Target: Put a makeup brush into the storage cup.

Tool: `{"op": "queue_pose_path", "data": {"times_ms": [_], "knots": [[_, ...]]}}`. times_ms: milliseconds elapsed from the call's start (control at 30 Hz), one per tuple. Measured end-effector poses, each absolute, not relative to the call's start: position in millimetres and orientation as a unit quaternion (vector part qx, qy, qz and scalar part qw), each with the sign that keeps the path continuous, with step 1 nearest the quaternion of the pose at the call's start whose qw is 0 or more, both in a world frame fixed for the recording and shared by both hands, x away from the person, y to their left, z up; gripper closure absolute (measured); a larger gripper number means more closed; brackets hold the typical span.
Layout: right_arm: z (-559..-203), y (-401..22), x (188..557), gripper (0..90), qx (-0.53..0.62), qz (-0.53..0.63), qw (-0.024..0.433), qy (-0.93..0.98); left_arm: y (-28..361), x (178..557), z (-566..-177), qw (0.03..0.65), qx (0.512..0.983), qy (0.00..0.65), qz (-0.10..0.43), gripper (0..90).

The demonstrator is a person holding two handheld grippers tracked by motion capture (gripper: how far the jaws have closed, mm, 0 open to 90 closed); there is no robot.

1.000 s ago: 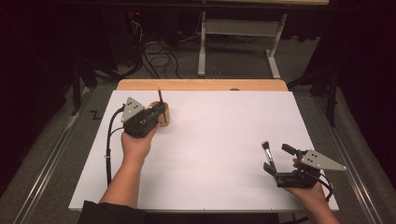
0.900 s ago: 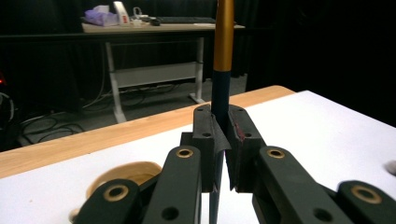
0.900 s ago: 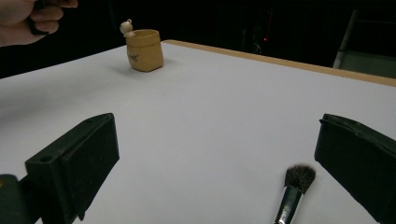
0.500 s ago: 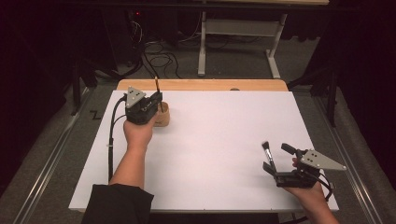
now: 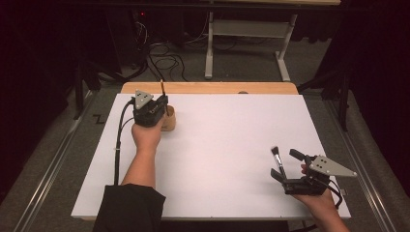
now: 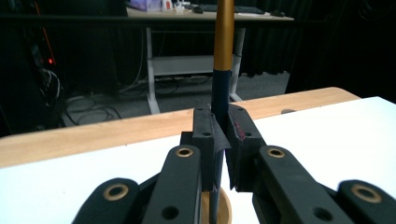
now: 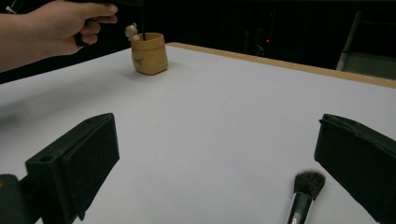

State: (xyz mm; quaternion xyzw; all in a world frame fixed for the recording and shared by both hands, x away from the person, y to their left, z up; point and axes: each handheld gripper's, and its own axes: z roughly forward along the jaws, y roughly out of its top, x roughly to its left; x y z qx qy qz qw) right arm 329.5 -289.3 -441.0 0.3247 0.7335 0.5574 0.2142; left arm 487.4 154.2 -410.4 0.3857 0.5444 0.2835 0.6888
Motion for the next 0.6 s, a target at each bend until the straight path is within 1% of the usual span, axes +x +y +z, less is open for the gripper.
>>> {"op": "queue_pose_path", "data": {"times_ms": [167, 300, 600], "knots": [[-440.7, -288.1, 327.8, 0.6, 0.319, 0.558, 0.215, 0.735, 152.7, 490.7, -418.4, 0.678, 0.391, 0.553, 0.284, 83.6], [-441.4, -288.6, 326.9, 0.7, 0.321, 0.555, 0.216, 0.737, 153.8, 492.4, -423.0, 0.675, 0.381, 0.564, 0.283, 83.6], [-443.2, -288.0, 327.7, 0.7, 0.322, 0.555, 0.211, 0.737, 150.7, 494.5, -434.1, 0.663, 0.391, 0.572, 0.282, 83.6]]}}
